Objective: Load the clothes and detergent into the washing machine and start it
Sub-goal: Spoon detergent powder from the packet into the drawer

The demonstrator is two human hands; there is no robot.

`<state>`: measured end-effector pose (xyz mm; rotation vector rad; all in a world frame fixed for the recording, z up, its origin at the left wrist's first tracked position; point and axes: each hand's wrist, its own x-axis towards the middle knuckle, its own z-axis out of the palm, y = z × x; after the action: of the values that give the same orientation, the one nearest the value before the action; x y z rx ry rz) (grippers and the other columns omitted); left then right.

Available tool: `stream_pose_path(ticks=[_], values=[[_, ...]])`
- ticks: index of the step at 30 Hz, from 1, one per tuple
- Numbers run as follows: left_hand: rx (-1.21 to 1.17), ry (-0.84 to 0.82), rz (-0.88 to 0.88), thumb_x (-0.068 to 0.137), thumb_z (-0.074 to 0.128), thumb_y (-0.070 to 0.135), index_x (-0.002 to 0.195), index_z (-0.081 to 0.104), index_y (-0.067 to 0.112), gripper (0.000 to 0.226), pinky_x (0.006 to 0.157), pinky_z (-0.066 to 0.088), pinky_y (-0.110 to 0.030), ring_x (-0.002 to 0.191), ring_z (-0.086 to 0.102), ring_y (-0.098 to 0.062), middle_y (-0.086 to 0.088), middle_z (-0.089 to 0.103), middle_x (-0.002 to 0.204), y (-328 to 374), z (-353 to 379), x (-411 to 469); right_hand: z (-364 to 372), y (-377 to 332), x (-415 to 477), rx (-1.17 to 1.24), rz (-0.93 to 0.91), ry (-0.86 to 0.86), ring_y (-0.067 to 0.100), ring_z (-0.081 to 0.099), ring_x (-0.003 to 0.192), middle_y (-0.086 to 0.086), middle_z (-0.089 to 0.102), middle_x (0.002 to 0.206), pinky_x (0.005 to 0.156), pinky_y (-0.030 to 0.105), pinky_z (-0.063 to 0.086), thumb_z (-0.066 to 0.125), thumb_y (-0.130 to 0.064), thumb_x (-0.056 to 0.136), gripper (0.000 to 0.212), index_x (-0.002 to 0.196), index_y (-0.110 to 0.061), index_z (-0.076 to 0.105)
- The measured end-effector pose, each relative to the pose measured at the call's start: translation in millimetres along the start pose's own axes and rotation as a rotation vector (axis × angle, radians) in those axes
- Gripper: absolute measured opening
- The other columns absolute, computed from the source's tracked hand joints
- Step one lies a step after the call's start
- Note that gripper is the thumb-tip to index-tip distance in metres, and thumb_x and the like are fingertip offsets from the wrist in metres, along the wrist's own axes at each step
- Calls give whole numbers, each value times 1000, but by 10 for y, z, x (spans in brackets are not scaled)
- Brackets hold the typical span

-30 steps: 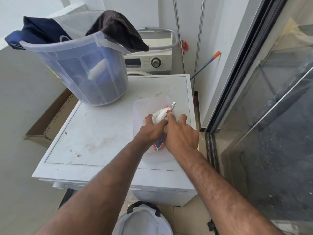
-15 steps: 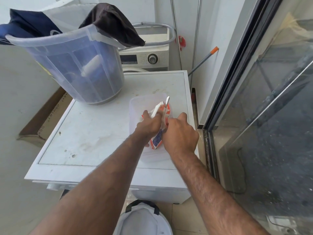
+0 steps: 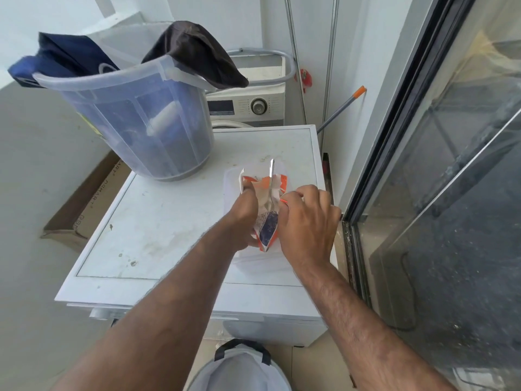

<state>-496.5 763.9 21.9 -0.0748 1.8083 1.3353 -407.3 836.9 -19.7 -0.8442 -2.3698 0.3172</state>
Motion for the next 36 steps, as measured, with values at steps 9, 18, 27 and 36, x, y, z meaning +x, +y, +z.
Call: stream_pose_path(ticks=[9, 18, 27, 36], values=[[-213, 54, 123, 104, 10, 70, 129, 64, 24, 75, 105, 49, -64, 111, 66, -35, -9, 71, 105, 82, -263, -399, -331, -281, 107, 226, -146, 16, 21, 58, 69, -3, 74, 84, 73, 37, 36, 51, -24, 107, 16, 112, -17, 64], [-422, 159, 351, 106, 25, 65, 103, 64, 37, 48, 87, 58, -49, 101, 71, -24, 3, 76, 95, 44, -567, -1226, -1002, -811, -107, 518, -231, 41, 10, 45, 61, -14, 52, 80, 52, 5, 23, 39, -38, 107, 33, 111, -16, 63], [-621, 261, 509, 93, 51, 63, 124, 72, 30, 49, 77, 61, -48, 98, 77, -31, -10, 76, 121, -725, -1317, -2145, -1219, -1556, -935, 773, -385, -84, 4, 43, 74, -15, 56, 84, 64, -10, 29, 41, -40, 107, 36, 110, -14, 66], [-691, 334, 628, 84, 60, 75, 149, 53, 25, 83, 90, 57, -53, 129, 62, -43, -16, 62, 146, -1826, -2026, -3079, -1395, -2244, -1990, 926, -602, -263, -5, 51, 86, -11, 65, 92, 70, -9, 35, 49, -29, 108, 22, 113, -13, 64]])
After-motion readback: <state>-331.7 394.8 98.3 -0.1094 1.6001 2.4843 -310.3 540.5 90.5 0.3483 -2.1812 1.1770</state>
